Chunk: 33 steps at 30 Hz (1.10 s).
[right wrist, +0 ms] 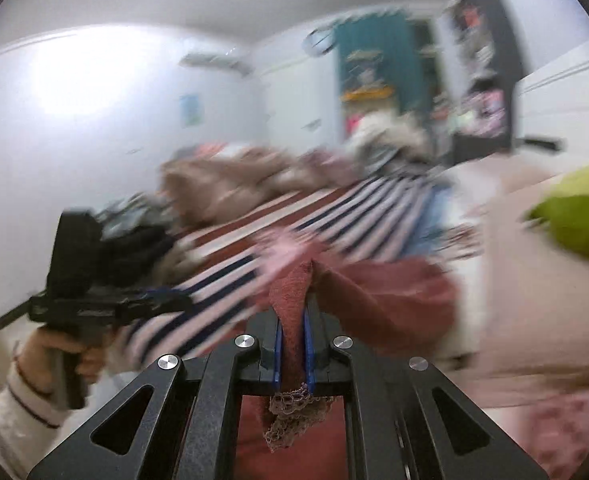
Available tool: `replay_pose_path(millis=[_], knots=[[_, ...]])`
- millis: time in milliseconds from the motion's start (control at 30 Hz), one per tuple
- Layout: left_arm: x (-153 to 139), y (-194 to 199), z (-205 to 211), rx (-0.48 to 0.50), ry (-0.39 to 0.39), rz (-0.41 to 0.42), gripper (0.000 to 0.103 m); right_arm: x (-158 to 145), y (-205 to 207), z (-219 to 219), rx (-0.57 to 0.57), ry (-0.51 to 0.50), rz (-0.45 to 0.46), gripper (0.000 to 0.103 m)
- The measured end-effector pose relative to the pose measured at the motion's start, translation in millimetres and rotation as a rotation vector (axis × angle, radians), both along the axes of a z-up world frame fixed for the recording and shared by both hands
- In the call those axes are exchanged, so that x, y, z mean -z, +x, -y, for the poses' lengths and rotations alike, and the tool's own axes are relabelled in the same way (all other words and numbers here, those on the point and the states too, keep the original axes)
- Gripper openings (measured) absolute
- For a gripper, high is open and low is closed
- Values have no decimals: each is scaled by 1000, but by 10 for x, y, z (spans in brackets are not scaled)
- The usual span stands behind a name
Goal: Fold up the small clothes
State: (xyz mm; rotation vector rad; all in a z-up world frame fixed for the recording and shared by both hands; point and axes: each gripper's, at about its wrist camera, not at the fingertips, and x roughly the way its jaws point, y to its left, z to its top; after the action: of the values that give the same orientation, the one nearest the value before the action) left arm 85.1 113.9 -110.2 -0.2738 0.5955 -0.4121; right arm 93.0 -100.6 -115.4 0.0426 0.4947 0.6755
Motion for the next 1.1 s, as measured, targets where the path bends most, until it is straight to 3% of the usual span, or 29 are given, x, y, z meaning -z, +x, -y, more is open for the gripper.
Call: replay_pose_path(millis=[133,300,367,467,633,700,767,833,1033,1100], knots=[[120,-86,-245,-26,-9,-13,71,631,196,-653,-130,-47,-198,3],[319,-76,-301,-9,-32,-57,71,1188,281,-962,-172,-117,-367,9],[380,-56,-242,16,-42,-69,71,1186,276,-923,-177,-119,-378,17],[471,-3,-60,62,-44,-93,71,967,211,-724,-163,-105,-325,32],[709,106,315,157,-50,-169,71,649,97,-175,-20,-102,-223,37],[838,148,466,175,-27,-208,59,610,111,-10,21,-85,-219,39],[927,182,548,167,-6,-238,24,616,84,164,47,-59,-230,39],[951,206,523,136,2,-249,6,656,44,359,74,-46,-241,39],[821,173,193,70,11,-232,7,838,-2,725,145,-24,-283,39],[825,164,110,35,50,-239,8,912,4,850,179,-25,-298,39]])
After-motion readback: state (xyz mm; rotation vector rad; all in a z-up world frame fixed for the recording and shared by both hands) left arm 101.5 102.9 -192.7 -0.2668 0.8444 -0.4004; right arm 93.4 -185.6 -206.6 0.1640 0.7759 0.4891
